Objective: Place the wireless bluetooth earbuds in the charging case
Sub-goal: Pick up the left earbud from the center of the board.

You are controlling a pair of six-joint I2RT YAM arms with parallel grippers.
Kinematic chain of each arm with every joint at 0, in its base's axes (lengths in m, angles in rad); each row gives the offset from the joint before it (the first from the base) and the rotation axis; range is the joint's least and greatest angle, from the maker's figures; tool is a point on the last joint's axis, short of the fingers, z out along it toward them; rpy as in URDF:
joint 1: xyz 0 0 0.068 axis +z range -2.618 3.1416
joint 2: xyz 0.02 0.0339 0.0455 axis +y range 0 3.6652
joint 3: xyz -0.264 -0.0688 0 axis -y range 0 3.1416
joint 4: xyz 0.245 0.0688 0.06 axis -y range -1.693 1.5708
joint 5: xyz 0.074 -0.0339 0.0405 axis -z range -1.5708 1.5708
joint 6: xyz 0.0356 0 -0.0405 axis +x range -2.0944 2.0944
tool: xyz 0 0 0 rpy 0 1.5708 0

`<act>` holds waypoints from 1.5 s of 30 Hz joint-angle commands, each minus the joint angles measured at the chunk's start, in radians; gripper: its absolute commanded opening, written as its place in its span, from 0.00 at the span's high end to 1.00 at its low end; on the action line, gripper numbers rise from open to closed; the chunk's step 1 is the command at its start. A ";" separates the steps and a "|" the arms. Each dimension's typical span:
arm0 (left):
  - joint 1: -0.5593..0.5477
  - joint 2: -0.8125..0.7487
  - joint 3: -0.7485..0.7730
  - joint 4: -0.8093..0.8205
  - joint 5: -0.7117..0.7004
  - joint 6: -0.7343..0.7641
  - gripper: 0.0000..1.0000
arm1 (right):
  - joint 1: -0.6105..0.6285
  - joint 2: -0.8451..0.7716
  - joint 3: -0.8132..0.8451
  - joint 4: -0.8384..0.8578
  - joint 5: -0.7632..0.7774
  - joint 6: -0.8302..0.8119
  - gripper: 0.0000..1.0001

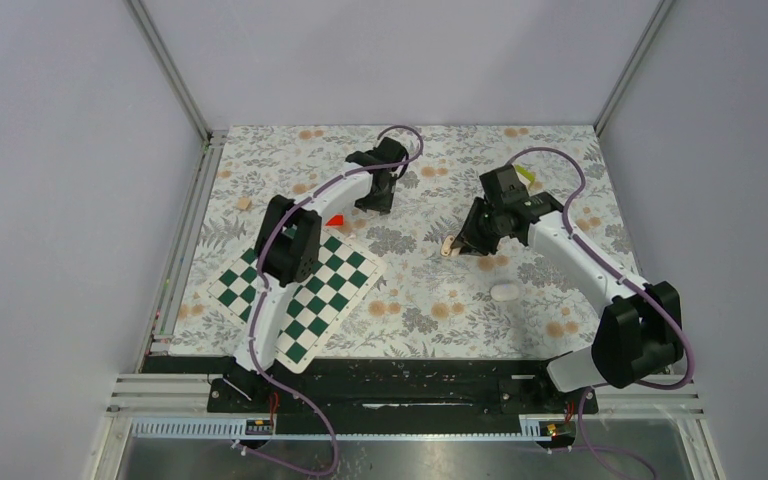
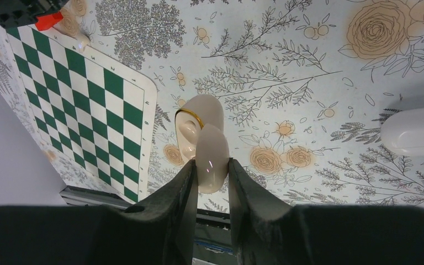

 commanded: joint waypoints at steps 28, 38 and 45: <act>-0.007 -0.188 -0.061 0.047 0.032 0.029 0.97 | 0.010 -0.058 -0.036 0.021 -0.057 -0.064 1.00; -0.006 -0.589 -0.338 0.185 0.364 -0.054 1.00 | 0.010 -0.090 -0.074 0.052 -0.226 -0.224 1.00; -0.024 -0.824 -0.565 0.355 0.560 -0.110 1.00 | 0.011 -0.171 -0.154 0.144 -0.380 -0.306 1.00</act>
